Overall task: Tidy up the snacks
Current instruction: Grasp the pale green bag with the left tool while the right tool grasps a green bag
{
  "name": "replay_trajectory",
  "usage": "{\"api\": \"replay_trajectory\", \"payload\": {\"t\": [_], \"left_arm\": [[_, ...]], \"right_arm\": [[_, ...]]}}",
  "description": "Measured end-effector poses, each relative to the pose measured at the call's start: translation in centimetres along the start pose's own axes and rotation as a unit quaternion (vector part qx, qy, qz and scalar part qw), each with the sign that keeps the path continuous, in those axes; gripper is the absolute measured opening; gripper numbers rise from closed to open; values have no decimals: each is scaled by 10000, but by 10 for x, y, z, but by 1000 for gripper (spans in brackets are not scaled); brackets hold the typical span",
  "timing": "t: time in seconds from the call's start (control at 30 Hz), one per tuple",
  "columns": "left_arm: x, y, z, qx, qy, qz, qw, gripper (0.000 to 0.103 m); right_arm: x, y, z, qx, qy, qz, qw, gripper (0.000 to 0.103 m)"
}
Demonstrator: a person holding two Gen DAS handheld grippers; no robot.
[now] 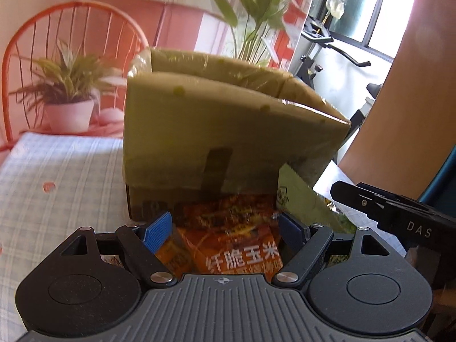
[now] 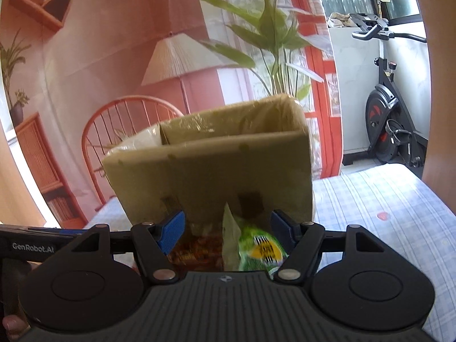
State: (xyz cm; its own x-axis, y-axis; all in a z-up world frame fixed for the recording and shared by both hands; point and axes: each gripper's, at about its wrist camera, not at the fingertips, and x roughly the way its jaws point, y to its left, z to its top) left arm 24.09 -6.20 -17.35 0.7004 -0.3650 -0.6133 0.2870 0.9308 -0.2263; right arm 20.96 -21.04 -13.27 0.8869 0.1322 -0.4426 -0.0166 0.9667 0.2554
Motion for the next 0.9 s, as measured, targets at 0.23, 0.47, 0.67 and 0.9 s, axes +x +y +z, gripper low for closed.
{"api": "replay_trajectory", "payload": {"t": [0.23,0.47,0.67,0.9], "left_arm": [[0,-2,1,-2,-81,-51,10000,84],[10,-18,10,139,-89,-248,9996,84],[26,-34,17,324,-54,-451,9984,84],[52,-47,24,371,148,-625,9972,83]], "right_arm": [[-5,-4,-13,-186,5,-129,9997,70],[-12,-10,-31,-396,106,-352,9985,78],[-11,-23,-46,-320,358,-434,9979,78],[-5,-31,-61,-333,526,-340,9975,86]]}}
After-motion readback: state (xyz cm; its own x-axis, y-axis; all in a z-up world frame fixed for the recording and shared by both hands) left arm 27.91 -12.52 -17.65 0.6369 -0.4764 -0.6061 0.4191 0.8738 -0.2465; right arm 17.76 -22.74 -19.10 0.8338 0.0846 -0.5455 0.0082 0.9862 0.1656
